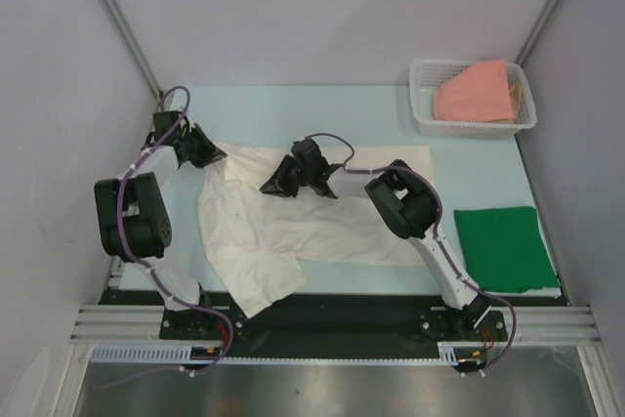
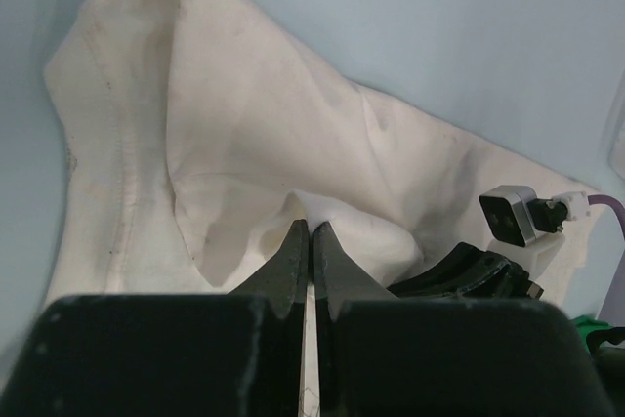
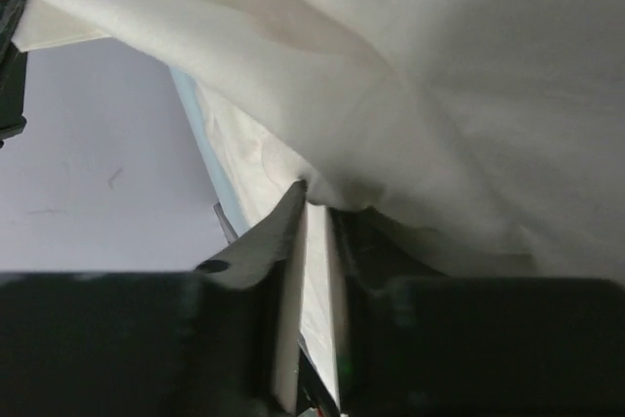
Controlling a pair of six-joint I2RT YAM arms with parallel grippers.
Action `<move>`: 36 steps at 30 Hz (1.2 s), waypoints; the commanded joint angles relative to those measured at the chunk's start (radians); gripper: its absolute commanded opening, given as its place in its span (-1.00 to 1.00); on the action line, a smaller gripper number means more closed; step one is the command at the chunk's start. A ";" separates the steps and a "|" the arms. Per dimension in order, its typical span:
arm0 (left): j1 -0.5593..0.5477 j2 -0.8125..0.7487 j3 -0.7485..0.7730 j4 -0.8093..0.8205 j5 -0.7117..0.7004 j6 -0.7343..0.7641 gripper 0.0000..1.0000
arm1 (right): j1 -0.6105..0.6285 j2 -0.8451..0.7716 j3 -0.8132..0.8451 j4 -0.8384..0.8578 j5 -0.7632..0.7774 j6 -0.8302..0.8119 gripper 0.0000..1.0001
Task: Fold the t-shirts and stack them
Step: Fold the tshirt
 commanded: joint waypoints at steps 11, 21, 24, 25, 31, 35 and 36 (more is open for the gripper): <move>-0.009 -0.131 -0.061 -0.051 -0.015 0.032 -0.99 | -0.013 -0.090 0.035 -0.180 0.002 -0.053 -1.00; -0.018 -0.317 -0.248 -0.144 -0.053 -0.012 -0.97 | -0.059 -0.147 0.066 -0.501 -0.201 -0.269 -1.00; -0.018 -0.353 -0.313 -0.135 -0.041 -0.051 -0.96 | -0.077 -0.128 0.078 -0.576 -0.256 -0.346 -1.00; -0.020 -0.363 -0.342 -0.134 -0.030 -0.061 -0.97 | -0.080 -0.122 0.092 -0.604 -0.259 -0.371 -1.00; -0.020 -0.476 -0.440 -0.146 -0.044 -0.129 -0.97 | -0.109 -0.094 0.149 -0.712 -0.305 -0.487 -1.00; -0.020 -0.524 -0.474 -0.177 -0.092 -0.143 -0.95 | -0.128 -0.076 0.175 -0.745 -0.342 -0.526 -1.00; -0.020 -0.525 -0.477 -0.180 -0.116 -0.140 -0.95 | -0.129 -0.062 0.189 -0.754 -0.347 -0.533 -1.00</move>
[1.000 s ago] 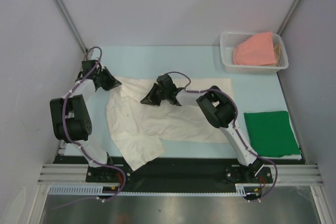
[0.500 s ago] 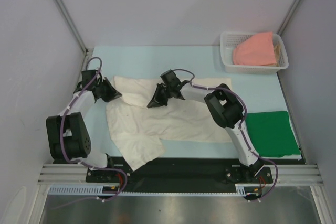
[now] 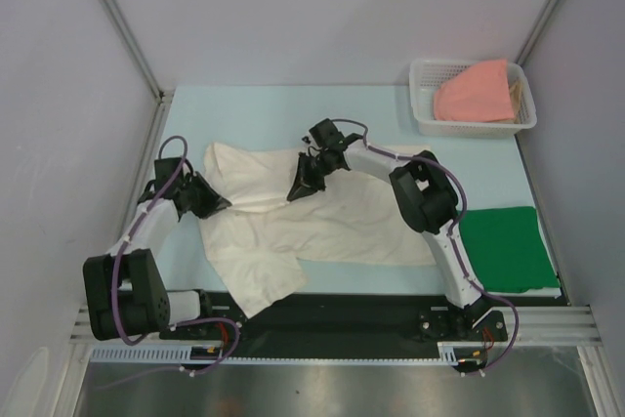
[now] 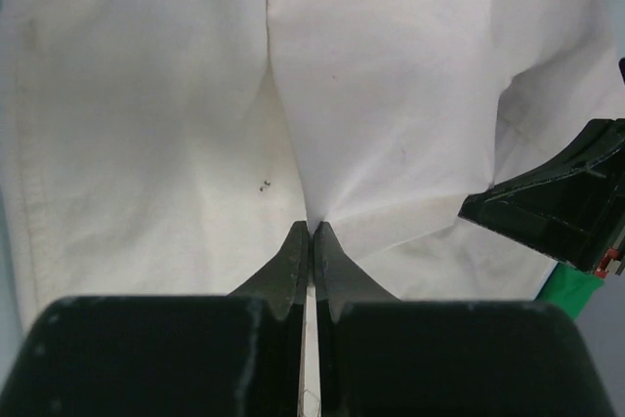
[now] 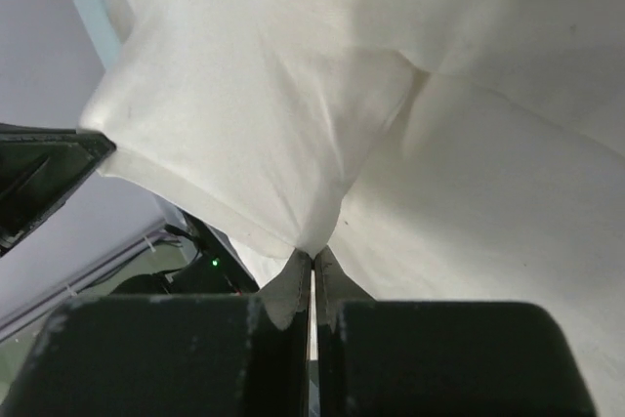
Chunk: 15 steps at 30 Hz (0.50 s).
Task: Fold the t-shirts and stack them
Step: Fold the tshirt
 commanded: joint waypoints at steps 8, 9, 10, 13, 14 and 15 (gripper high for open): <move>-0.003 -0.055 0.046 -0.111 -0.211 0.044 0.31 | -0.024 0.048 0.132 -0.282 -0.023 -0.179 -0.45; -0.003 -0.051 0.073 -0.120 -0.246 0.063 0.39 | -0.032 0.027 0.127 -0.296 -0.005 -0.190 -0.36; 0.000 -0.037 0.138 -0.122 -0.298 0.084 0.46 | -0.041 -0.016 0.110 -0.312 0.039 -0.201 -0.19; 0.014 0.072 0.291 -0.036 -0.265 0.176 0.41 | -0.094 -0.099 0.072 -0.309 0.105 -0.224 0.00; 0.008 0.139 0.325 0.028 -0.247 0.187 0.38 | -0.111 -0.114 0.063 -0.302 0.115 -0.230 0.04; 0.006 0.176 0.360 0.054 -0.224 0.178 0.37 | -0.140 -0.127 0.052 -0.291 0.121 -0.234 0.06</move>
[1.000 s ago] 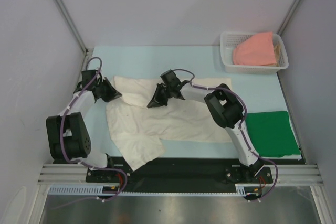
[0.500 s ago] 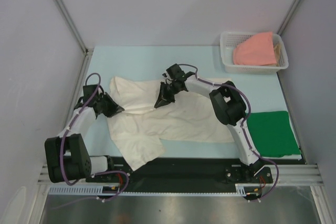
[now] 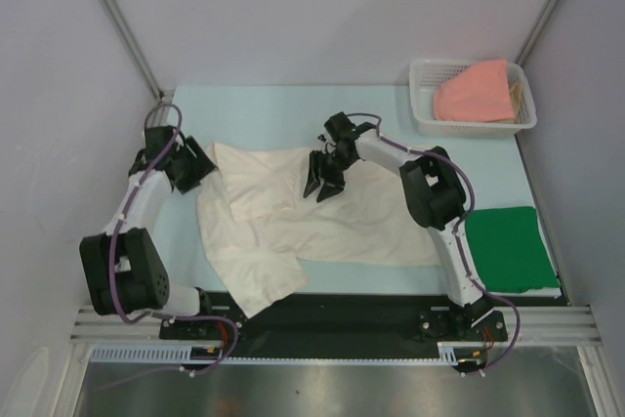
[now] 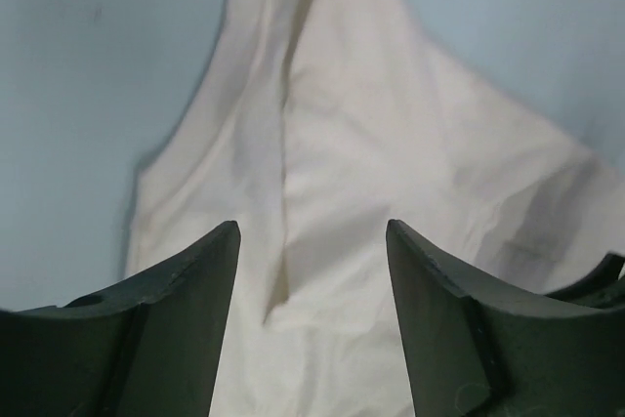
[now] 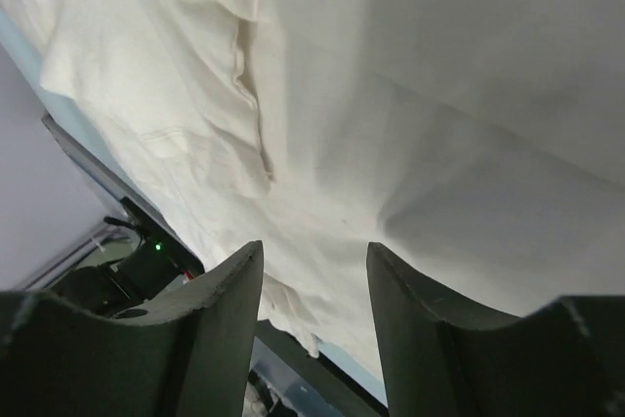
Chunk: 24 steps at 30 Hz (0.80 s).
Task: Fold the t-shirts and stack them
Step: Fold the tshirt
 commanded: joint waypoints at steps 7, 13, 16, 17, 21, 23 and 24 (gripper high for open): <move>-0.014 0.397 0.428 0.229 -0.073 -0.004 0.23 | -0.197 -0.256 -0.062 0.036 0.100 -0.054 0.07; -0.010 0.549 0.562 0.208 -0.102 -0.050 0.25 | -0.252 -0.350 -0.133 0.047 0.106 -0.072 0.07; -0.010 0.568 0.562 0.202 -0.082 -0.076 0.25 | -0.277 -0.377 -0.190 0.054 0.116 -0.086 0.08; -0.012 0.575 0.560 0.217 -0.076 -0.088 0.24 | -0.288 -0.381 -0.201 0.054 0.117 -0.086 0.08; -0.007 0.606 0.564 0.196 -0.041 -0.122 0.12 | -0.306 -0.379 -0.221 0.054 0.115 -0.091 0.08; -0.007 0.603 0.539 0.208 -0.039 -0.133 0.07 | -0.308 -0.377 -0.219 0.057 0.120 -0.091 0.08; -0.007 0.598 0.530 0.217 -0.035 -0.136 0.01 | -0.308 -0.374 -0.216 0.057 0.117 -0.088 0.07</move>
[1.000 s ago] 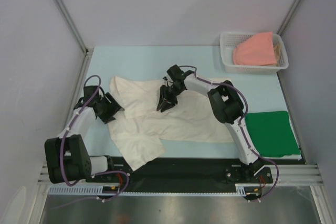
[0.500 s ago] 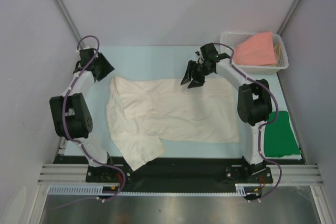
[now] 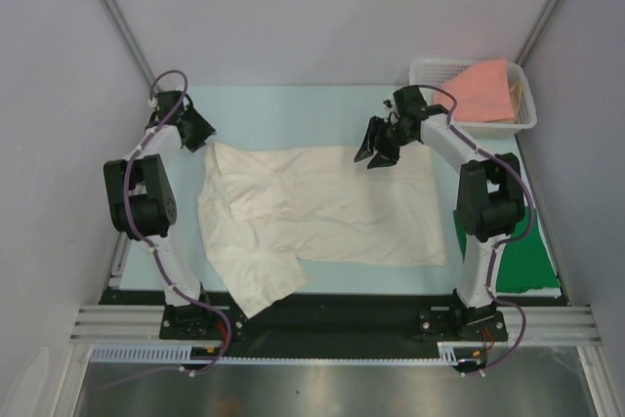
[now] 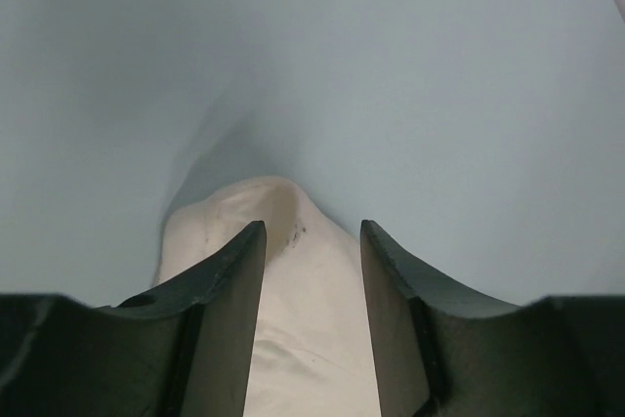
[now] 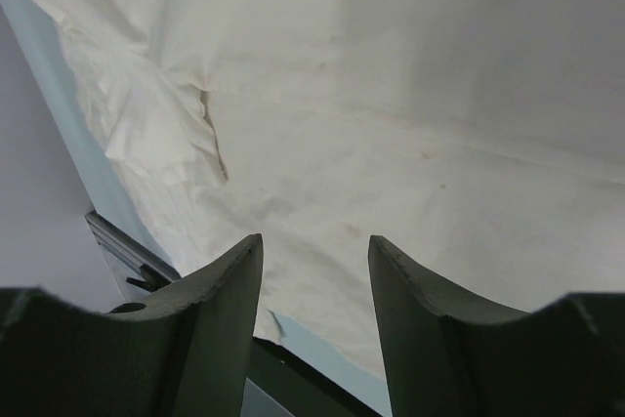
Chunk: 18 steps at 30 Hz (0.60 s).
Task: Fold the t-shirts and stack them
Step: Fold the tshirt
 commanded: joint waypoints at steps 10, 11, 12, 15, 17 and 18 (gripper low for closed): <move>0.002 0.065 0.016 0.017 0.045 -0.028 -0.07 | -0.010 -0.020 0.009 0.028 0.023 -0.003 0.07; 0.003 0.070 0.016 0.020 0.048 -0.031 -0.07 | -0.010 -0.020 0.008 0.032 0.027 0.000 0.07; 0.003 0.073 0.016 0.026 0.050 -0.033 -0.09 | -0.009 -0.017 0.004 0.035 0.031 0.002 0.07; 0.006 0.082 0.012 0.060 0.045 -0.028 -0.28 | -0.018 0.006 0.006 0.043 0.040 0.014 0.05; 0.016 0.099 0.041 0.054 0.033 -0.013 -0.55 | -0.021 0.019 0.015 0.043 0.040 0.023 0.02; 0.019 0.099 0.045 0.049 0.022 -0.007 -0.66 | -0.026 0.023 0.017 0.052 0.040 0.025 0.01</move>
